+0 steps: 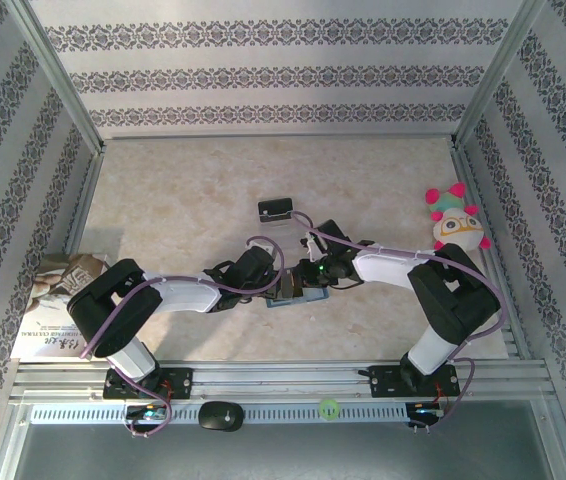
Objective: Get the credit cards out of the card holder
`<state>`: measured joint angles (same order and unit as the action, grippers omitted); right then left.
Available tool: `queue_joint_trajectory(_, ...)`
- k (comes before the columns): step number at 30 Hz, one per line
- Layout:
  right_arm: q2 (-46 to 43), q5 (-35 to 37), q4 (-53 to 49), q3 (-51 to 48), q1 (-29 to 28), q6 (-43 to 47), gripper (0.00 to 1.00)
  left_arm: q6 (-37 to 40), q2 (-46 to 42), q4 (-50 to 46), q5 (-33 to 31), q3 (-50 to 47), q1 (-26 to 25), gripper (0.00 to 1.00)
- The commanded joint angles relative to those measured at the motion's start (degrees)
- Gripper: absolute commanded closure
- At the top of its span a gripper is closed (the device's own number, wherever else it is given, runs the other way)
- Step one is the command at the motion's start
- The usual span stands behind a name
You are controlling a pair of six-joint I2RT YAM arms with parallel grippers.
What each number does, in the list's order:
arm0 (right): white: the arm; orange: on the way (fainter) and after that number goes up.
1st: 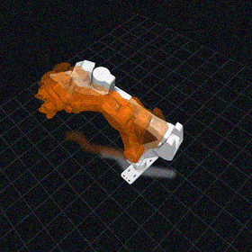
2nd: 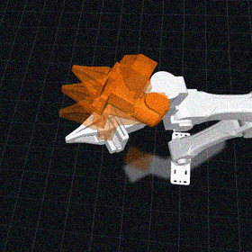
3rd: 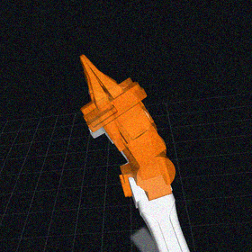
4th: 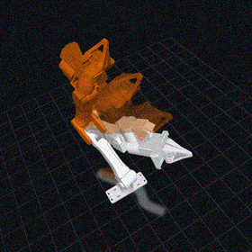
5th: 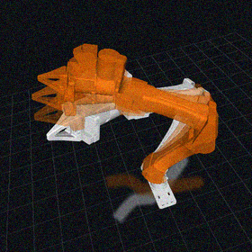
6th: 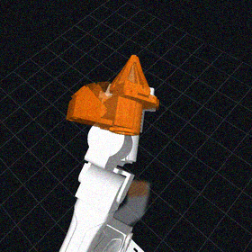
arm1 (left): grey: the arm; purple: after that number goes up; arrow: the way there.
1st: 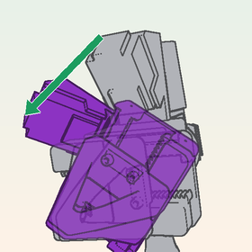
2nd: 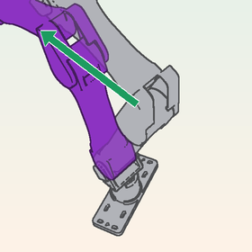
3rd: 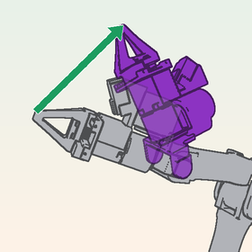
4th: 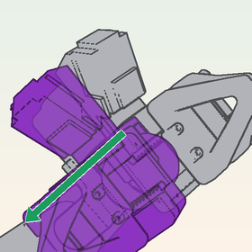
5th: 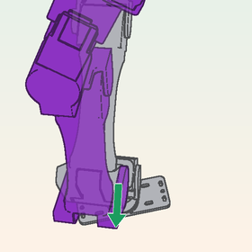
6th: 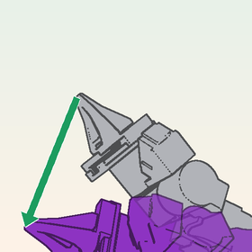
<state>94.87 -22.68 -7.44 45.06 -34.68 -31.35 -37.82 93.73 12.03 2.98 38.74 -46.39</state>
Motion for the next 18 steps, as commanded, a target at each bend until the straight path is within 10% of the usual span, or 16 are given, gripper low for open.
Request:
queue_joint_trajectory(1,-0.55,-0.55,1.09,-1.76,0.49,-0.98,0.84,-0.58,2.33,-4.88,0.90,-2.09,0.51,0.92)
queue_joint_trajectory(18,-6.04,1.85,0.57,-6.53,3.37,-2.49,1.00,-0.79,1.47,-5.37,0.72,-2.73,0.95,0.92)
